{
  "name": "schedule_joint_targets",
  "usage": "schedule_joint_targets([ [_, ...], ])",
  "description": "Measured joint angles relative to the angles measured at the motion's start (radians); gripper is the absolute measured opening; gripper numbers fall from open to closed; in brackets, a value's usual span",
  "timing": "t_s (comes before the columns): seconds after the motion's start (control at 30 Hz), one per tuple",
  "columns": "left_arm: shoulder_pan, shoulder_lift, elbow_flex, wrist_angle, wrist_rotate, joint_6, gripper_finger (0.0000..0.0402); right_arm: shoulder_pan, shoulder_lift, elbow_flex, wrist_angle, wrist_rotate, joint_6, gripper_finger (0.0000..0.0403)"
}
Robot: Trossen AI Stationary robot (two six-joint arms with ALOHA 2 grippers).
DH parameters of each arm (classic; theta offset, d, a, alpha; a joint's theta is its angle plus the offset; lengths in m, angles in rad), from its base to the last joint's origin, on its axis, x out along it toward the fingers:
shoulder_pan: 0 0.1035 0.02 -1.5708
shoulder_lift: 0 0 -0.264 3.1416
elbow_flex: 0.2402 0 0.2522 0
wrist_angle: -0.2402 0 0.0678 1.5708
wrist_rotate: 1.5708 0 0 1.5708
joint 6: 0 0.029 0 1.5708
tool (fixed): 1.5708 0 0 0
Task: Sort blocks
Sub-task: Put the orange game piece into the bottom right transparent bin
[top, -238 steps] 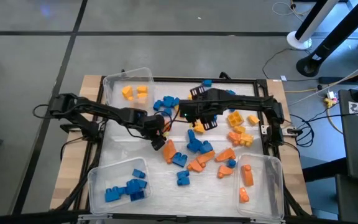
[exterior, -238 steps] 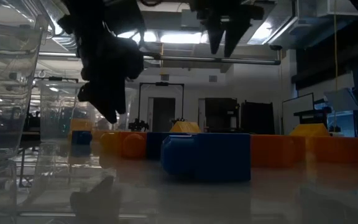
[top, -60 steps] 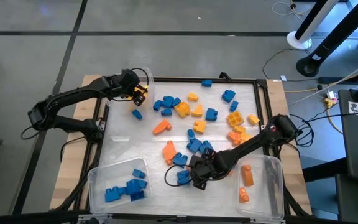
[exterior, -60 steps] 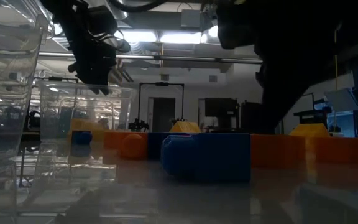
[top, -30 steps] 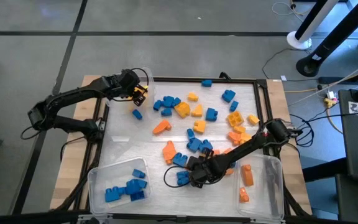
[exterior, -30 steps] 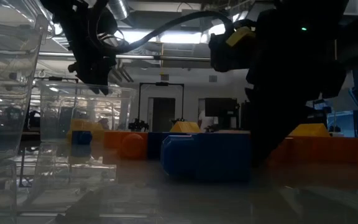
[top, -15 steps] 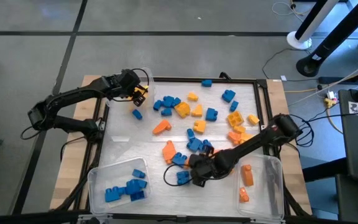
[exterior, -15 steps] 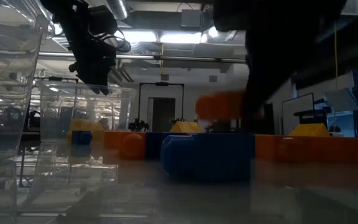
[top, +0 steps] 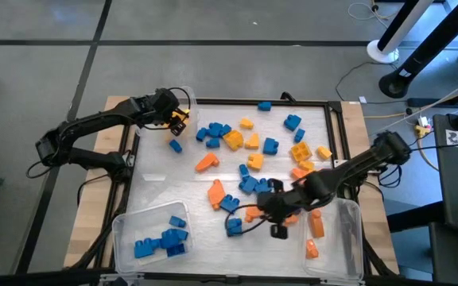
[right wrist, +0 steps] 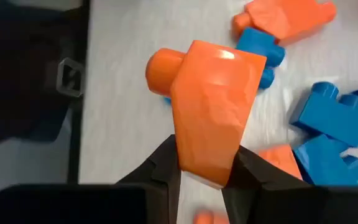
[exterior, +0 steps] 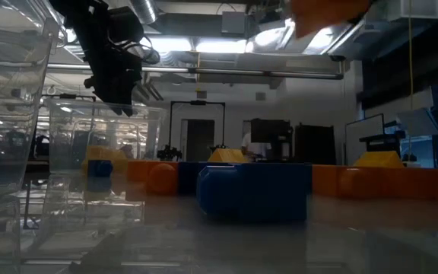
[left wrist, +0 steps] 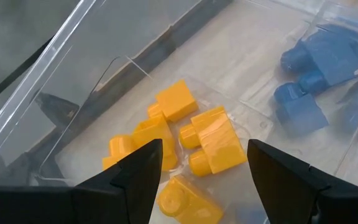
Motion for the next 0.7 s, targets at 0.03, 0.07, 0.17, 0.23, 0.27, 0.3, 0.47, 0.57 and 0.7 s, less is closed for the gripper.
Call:
schedule_joint_targets([
  [0.03, 0.0, 0.0, 0.0, 0.0, 0.0, 0.0, 0.0225, 0.0, -0.018, 0.0, -0.024, -0.015, -0.011, 0.0089],
  [0.07, 0.0, 0.0, 0.0, -0.002, 0.0, -0.001, 0.0225, 0.0, -0.036, 0.001, -0.054, -0.031, -0.018, 0.0089],
  [0.17, 0.0, 0.0, 0.0, -0.005, 0.0, -0.002, 0.0225, 0.001, -0.074, 0.001, -0.161, -0.088, -0.056, 0.0089],
  [0.23, 0.0, 0.0, 0.0, -0.007, 0.0, -0.002, 0.0225, 0.016, -0.093, 0.001, -0.25, -0.113, -0.065, 0.0089],
  [0.27, 0.0, 0.0, 0.0, -0.008, 0.0, -0.002, 0.0225, 0.025, -0.102, 0.001, -0.293, -0.118, -0.063, 0.0089],
  [0.3, 0.0, 0.0, 0.0, -0.012, 0.001, -0.002, 0.0225, 0.036, -0.112, 0.001, -0.329, -0.121, -0.058, 0.0088],
  [0.47, 0.0, 0.0, 0.0, -0.023, 0.003, -0.002, 0.0225, 0.125, -0.148, 0.001, -0.454, -0.119, 0.058, 0.0088],
  [0.57, 0.0, 0.0, 0.0, -0.022, 0.003, -0.003, 0.0225, 0.195, -0.176, 0.001, -0.463, -0.091, 0.131, 0.0088],
  [0.7, 0.0, 0.0, 0.0, -0.022, 0.003, -0.018, 0.0225, 0.302, -0.208, 0.001, -0.47, -0.033, 0.243, 0.0088],
])
